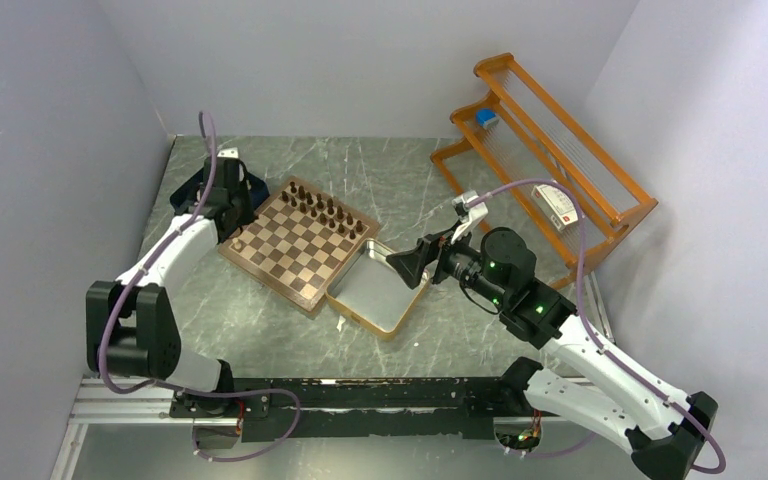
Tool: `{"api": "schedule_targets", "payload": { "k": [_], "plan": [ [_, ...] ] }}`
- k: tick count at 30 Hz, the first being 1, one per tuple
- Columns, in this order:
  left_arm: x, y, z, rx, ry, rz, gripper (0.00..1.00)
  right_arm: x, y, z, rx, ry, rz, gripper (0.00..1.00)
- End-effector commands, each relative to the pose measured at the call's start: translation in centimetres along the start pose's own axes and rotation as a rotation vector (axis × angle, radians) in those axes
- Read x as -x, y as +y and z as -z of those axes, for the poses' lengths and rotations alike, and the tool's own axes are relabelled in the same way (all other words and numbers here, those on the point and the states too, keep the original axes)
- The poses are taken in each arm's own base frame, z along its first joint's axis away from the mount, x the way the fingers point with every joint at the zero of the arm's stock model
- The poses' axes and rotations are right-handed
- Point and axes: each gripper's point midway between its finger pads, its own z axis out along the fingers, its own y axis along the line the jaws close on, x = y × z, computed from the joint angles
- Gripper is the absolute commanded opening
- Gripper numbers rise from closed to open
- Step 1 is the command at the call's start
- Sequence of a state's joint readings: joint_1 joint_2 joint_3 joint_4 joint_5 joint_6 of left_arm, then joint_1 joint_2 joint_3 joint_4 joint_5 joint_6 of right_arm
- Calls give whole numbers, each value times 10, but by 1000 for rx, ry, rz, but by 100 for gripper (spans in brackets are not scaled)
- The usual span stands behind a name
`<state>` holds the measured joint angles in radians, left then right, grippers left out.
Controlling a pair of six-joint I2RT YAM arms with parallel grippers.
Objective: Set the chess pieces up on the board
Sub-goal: Place the chess piece on the chessboard.
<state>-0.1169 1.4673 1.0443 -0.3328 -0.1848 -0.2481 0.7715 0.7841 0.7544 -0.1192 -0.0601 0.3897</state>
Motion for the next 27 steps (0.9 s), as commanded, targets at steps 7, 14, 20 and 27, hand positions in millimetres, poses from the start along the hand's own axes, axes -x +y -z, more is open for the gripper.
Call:
{"api": "schedule_targets", "payload": {
  "k": [7,14,20,27],
  "plan": [
    [-2,10,1,93,-71,91,20,5,9,6,40,-8,-16,94],
    [1,14,-9,118,-101,84,21,9,9,9,35,-19,-12,94],
    [-9,15,-17,122,-100,108,21,9,9,8,34,-17,-13,94],
    [-22,13,-26,118,-81,126,21,15,11,12,37,-27,-9,94]
  ]
}}
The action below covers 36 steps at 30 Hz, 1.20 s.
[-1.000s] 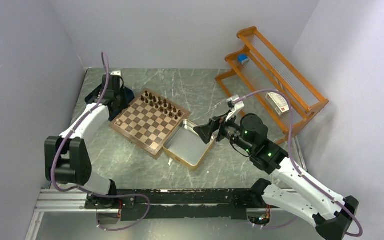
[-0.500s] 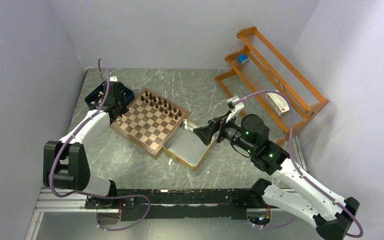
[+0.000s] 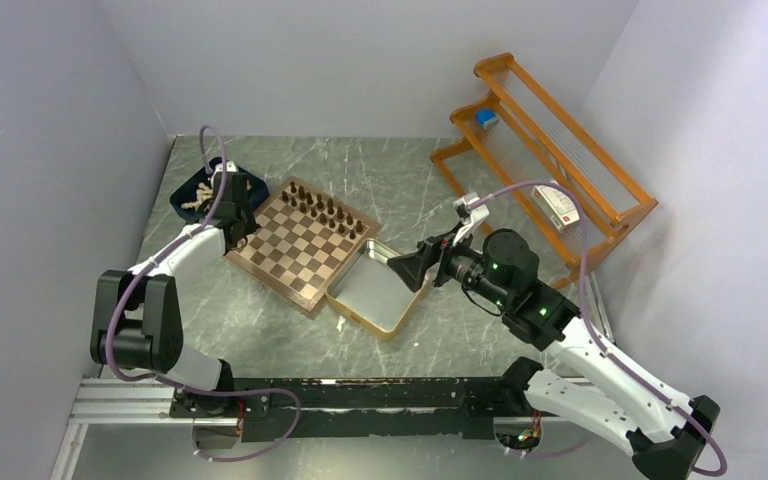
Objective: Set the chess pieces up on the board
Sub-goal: Place the chess piece on the chessboard.
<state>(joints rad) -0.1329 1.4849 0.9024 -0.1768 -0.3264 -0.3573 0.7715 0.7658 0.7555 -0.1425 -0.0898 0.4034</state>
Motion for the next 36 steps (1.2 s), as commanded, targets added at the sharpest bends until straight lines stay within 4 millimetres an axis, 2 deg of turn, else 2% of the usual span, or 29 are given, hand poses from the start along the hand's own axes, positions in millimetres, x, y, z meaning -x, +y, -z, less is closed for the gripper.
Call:
{"api": "schedule_targets", "payload": {
  "k": [1,8,22,36],
  "plan": [
    [4,-7,-5,-17,-42,26,22,18,6,7,10,-44,7,94],
    [9,-5,-7,-3,-77,34,23,18,7,10,13,-45,-6,94],
    [-8,-2,-22,29,-30,17,22,24,8,15,5,-64,-4,94],
    [-12,1,-28,47,-26,-1,24,28,7,18,-2,-71,7,95]
  ]
}}
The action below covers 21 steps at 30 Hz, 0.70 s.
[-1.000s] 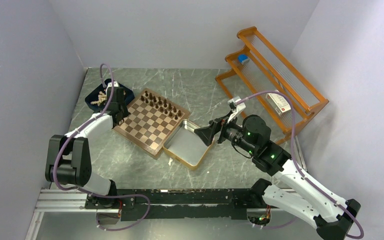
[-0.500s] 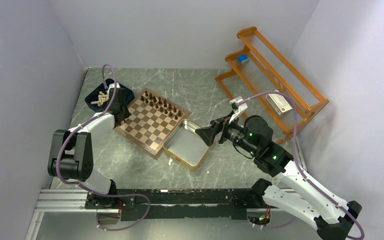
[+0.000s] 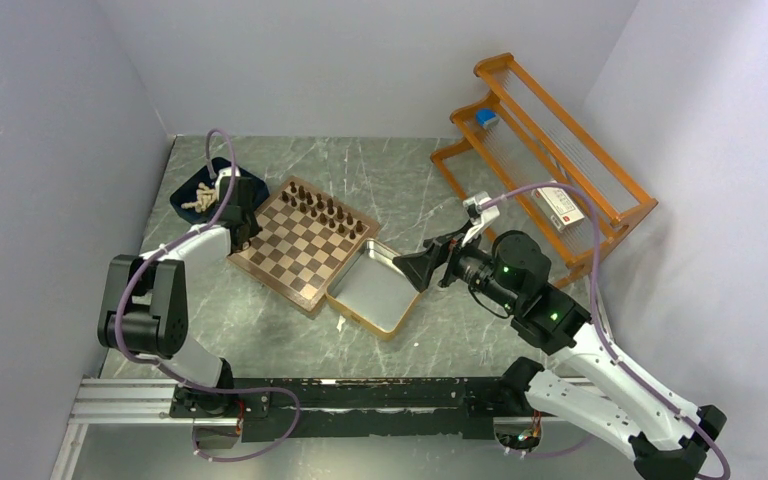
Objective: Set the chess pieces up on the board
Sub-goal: Place the chess piece on the chessboard.
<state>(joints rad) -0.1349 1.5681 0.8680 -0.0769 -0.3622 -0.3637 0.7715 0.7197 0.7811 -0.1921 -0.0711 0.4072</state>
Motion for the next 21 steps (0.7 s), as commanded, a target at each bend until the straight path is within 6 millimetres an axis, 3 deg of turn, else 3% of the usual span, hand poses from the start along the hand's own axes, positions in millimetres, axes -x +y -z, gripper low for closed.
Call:
{"api": "schedule_targets", "payload": {
  "k": [1,21],
  "plan": [
    [4,-2,-4,12,-28,-1,24,16,4,5,5,-43,9,94],
    [1,-3,-10,11,-15,-18,27,15,-1,10,-20,-56,3,95]
  ]
}}
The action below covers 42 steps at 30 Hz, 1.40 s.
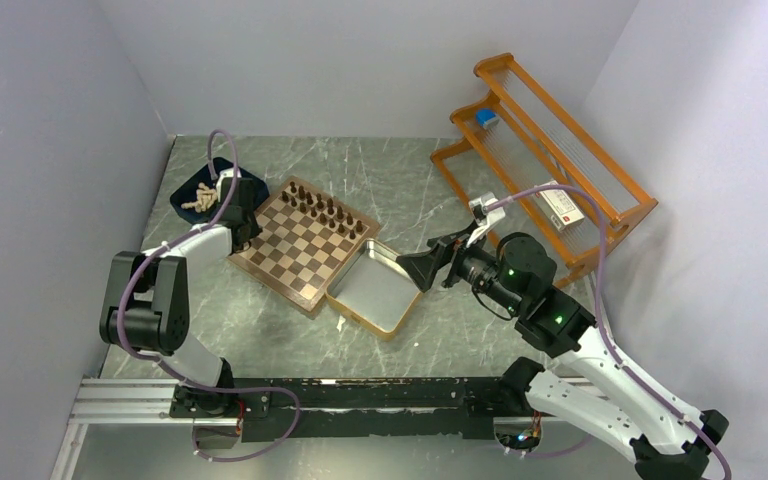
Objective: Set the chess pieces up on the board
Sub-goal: Place the chess piece on the chessboard.
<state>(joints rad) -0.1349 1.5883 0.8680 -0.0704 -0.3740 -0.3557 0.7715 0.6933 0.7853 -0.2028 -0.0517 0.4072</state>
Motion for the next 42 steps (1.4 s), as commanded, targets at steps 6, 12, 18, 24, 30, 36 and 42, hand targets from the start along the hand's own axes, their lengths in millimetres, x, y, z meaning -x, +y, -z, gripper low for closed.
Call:
{"api": "schedule_targets", "payload": {
  "k": [6,12,18,24,30,36,42],
  "plan": [
    [9,-6,-1,-11,-35,0,27,7,-3,6,-18,-33,7,95],
    [14,-2,3,6,-43,-3,26,6,-4,4,-18,-27,12,95],
    [16,-2,6,5,-46,-2,28,4,-4,5,-18,-28,11,95],
    [21,-4,9,-2,-47,-5,33,5,-4,6,-18,-32,13,95],
    [48,-8,26,-25,-81,0,33,4,-3,5,-14,-28,8,95],
    [96,-20,54,-91,-163,7,35,3,-3,3,-6,-30,1,95],
    [122,-29,44,-166,-156,16,36,3,-2,-2,-6,-23,-4,95]
  ]
}}
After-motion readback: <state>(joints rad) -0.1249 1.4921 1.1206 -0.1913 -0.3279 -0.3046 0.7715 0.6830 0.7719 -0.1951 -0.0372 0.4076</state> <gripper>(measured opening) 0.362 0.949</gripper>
